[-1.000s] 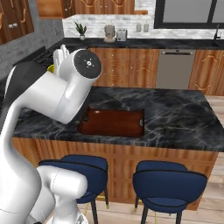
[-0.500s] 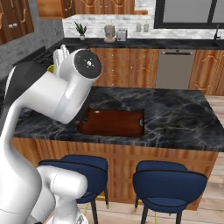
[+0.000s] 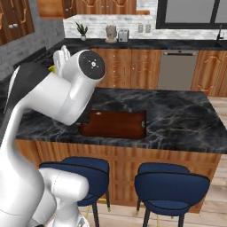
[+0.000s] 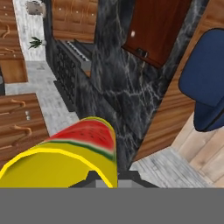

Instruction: There is a tray on the dining counter. Grab the cup, mug, and pitcher and place them on the tray. The pitcher may be placed next to the tray if it cannot fit the tray.

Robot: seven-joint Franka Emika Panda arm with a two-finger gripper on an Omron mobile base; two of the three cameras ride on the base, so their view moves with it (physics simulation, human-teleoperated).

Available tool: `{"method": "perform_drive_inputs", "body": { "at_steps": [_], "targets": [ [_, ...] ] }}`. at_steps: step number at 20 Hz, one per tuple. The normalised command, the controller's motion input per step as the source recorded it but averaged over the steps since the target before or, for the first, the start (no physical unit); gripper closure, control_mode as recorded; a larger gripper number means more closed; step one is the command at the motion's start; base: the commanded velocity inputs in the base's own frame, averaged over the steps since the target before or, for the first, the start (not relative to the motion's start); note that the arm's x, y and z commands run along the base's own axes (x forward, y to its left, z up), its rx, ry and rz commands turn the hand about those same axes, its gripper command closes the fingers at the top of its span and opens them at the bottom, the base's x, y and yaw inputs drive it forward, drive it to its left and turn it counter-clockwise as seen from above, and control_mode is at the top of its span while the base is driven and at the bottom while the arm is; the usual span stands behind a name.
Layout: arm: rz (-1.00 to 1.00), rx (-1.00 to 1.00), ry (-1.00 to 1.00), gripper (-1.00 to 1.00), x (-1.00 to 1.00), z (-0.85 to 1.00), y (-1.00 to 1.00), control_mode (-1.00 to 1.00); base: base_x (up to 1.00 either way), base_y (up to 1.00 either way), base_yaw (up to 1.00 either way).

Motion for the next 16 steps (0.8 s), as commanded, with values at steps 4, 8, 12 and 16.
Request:
{"method": "perform_drive_inputs", "body": {
  "at_steps": [4, 8, 12, 16],
  "targets": [
    [0.07, 0.01, 0.00, 1.00, 0.22, -0.01, -0.21, -1.00, 0.00, 0.00, 0.00],
    [0.01, 0.00, 0.00, 1.00, 0.33, 0.00, 0.00, -1.00, 0.00, 0.00, 0.00],
    [0.08, 0.00, 0.00, 1.00, 0.06, 0.00, 0.02, -1.00, 0.00, 0.00, 0.00],
    [0.03, 0.00, 0.00, 1.00, 0.00, 0.00, -0.02, -1.00, 0.00, 0.00, 0.00]
  ]
}}
